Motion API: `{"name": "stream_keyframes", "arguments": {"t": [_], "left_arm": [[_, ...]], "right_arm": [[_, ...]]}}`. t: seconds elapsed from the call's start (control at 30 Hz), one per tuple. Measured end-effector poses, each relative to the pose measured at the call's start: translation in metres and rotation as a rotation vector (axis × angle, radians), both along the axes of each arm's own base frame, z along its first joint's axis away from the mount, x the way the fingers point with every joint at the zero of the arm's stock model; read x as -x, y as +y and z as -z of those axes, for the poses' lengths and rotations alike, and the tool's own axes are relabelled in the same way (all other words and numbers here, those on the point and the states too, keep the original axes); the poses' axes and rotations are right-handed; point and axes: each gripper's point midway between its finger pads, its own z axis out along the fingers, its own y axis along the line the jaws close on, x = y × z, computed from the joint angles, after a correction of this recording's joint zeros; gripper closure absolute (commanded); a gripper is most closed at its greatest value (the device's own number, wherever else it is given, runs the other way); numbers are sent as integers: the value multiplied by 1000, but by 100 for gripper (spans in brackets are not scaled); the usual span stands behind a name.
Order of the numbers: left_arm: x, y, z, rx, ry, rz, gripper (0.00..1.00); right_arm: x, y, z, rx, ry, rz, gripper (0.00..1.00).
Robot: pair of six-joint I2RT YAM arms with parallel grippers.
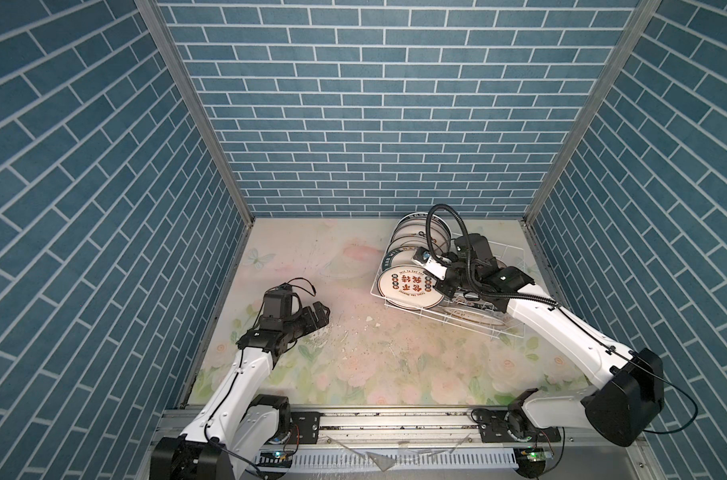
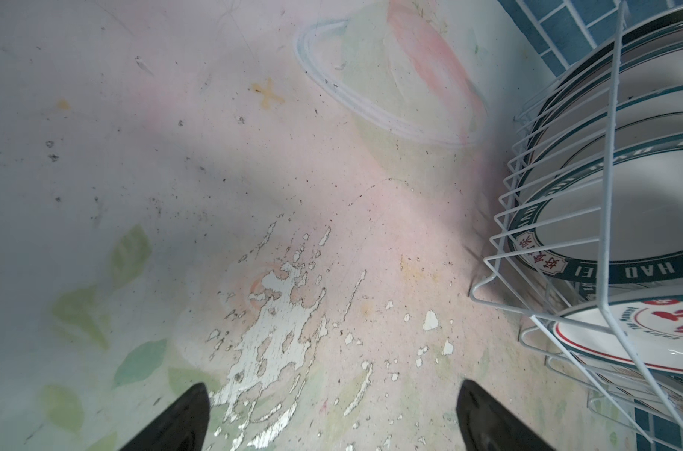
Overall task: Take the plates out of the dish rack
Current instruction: 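Close the right gripper on the outermost plate and lift it from the rack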
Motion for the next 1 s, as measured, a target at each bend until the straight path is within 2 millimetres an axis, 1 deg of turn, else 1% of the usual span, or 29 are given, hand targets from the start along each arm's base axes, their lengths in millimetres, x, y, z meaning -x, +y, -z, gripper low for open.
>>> {"name": "stream_keyframes", "arguments": {"t": [0.1,0.37,0.5,0.63,0.77,0.87,1.0], "left_arm": [[1,0,-2,3,-7,2,1],[1,-1,-11,10,-42,5,1],[1,-3,-15,18,-57,11,1],[2,-5,-20,32,-73,23,1],[2,-7,-27,44,-98,33,1],[0,-11,-37,65,-143,44,1],[-7,-18,-55,115,-212,63,1]], "right_arm": [[2,-1,-5,-9,-10,-3,100],[0,-2,-7,-9,-21,6,100],[4,-3,-17,-31,-34,5,100],[8,-7,-38,-64,-69,18,100],[5,-10,-58,-102,-129,46,100],[0,-12,-76,-161,-169,84,100],[-3,-12,-104,-315,-167,154,100]]}}
